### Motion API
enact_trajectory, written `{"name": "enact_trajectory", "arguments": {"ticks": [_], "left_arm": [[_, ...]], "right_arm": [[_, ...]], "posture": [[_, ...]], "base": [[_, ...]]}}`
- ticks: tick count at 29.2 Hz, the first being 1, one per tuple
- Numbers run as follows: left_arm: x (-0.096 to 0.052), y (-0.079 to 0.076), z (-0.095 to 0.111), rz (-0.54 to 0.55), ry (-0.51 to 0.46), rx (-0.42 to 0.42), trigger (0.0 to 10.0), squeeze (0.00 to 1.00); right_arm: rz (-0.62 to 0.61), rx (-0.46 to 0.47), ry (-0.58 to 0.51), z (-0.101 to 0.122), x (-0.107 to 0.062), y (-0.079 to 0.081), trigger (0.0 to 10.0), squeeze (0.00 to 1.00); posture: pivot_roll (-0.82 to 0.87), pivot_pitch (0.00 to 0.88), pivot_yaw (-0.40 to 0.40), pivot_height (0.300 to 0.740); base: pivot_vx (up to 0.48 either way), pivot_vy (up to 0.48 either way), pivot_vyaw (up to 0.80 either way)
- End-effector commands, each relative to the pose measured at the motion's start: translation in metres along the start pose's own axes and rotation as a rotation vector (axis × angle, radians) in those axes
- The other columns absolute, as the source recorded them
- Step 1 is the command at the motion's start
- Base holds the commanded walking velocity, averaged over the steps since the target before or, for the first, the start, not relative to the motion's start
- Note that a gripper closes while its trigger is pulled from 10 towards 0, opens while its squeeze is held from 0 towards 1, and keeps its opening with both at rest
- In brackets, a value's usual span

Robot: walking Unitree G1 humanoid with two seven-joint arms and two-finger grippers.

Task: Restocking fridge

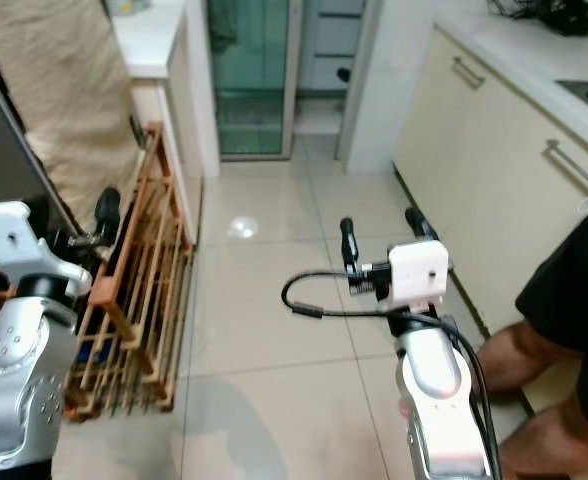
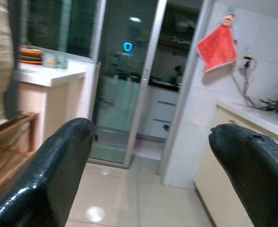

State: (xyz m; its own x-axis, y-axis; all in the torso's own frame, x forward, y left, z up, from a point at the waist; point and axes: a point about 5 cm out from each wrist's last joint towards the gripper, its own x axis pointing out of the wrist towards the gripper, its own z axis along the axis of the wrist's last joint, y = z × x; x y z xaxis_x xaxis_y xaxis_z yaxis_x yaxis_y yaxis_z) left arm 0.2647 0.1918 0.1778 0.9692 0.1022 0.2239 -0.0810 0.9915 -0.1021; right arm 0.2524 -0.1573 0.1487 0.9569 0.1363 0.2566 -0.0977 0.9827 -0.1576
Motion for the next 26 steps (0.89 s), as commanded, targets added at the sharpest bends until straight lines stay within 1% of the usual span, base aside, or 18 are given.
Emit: {"name": "enact_trajectory", "arguments": {"ticks": [1,4,7,8,9,10,13,16,19,22,24,25,26], "left_arm": [[0.006,0.0,-0.001,0.025,0.019,-0.001,10.0,0.0],[0.011,0.001,0.001,0.045,0.018,-0.009,10.0,0.0],[0.013,0.002,0.002,0.077,0.016,-0.001,10.0,0.0],[0.013,0.003,0.004,0.093,0.008,0.02,10.0,0.0],[0.013,0.003,0.004,0.093,0.008,0.02,10.0,0.0],[0.016,0.009,0.004,0.129,0.009,0.05,10.0,0.0],[0.02,0.013,0.008,0.156,0.001,0.058,10.0,0.0],[0.023,0.014,0.016,0.164,-0.032,0.061,10.0,0.0],[0.024,0.013,0.019,0.158,-0.046,0.073,10.0,0.0],[0.025,0.011,0.02,0.156,-0.053,0.088,10.0,0.0],[0.031,0.008,0.018,0.146,-0.034,0.113,10.0,0.0],[0.034,0.005,0.015,0.134,-0.018,0.112,10.0,0.0],[0.04,-0.002,0.012,0.116,0.004,0.126,10.0,0.0]], "right_arm": [[-0.021,0.004,0.042,-0.008,0.003,-0.002,10.0,0.0],[-0.007,0.009,0.059,-0.011,0.003,0.001,10.0,0.0],[0.007,0.014,0.07,-0.013,0.004,0.003,10.0,0.0],[0.011,0.015,0.073,-0.014,0.005,0.004,10.0,0.0],[0.011,0.015,0.073,-0.014,0.005,0.004,10.0,0.0],[0.018,0.021,0.08,-0.016,0.008,0.005,10.0,0.0],[0.021,0.027,0.087,-0.018,0.011,0.005,10.0,0.0],[0.03,0.023,0.092,-0.019,0.013,0.006,10.0,0.0],[0.041,0.019,0.096,-0.02,0.014,0.007,10.0,0.0],[0.048,0.018,0.101,-0.022,0.015,0.009,10.0,0.0],[0.05,0.012,0.114,-0.025,0.015,0.009,10.0,0.0],[0.049,0.016,0.116,-0.026,0.015,0.01,10.0,0.0],[0.05,0.024,0.123,-0.028,0.015,0.011,10.0,0.0]], "posture": [[-0.1,0.0,-0.002,0.74],[-0.1,0.0,0.001,0.74],[-0.1,0.0,0.002,0.74],[-0.1,0.0,0.002,0.74],[-0.1,0.0,0.002,0.74],[-0.09,0.0,0.0,0.74],[-0.09,0.0,-0.002,0.74],[-0.09,0.0,-0.003,0.74],[-0.09,0.0,-0.005,0.74],[-0.09,0.0,-0.005,0.74],[-0.08,0.0,-0.004,0.74],[-0.08,0.0,-0.003,0.74],[-0.08,0.0,0.001,0.74]], "base": [[0.48,0.0,0.0],[0.444,0.0,0.0],[0.32,0.353,0.0],[0.0,0.0,0.0],[0.0,0.0,0.0],[0.0,0.0,0.0],[0.0,0.0,0.0],[0.0,0.0,0.0],[0.0,0.0,0.0],[0.0,0.0,0.58],[0.0,0.0,0.72],[0.0,0.0,0.68],[0.0,0.0,0.0]]}}
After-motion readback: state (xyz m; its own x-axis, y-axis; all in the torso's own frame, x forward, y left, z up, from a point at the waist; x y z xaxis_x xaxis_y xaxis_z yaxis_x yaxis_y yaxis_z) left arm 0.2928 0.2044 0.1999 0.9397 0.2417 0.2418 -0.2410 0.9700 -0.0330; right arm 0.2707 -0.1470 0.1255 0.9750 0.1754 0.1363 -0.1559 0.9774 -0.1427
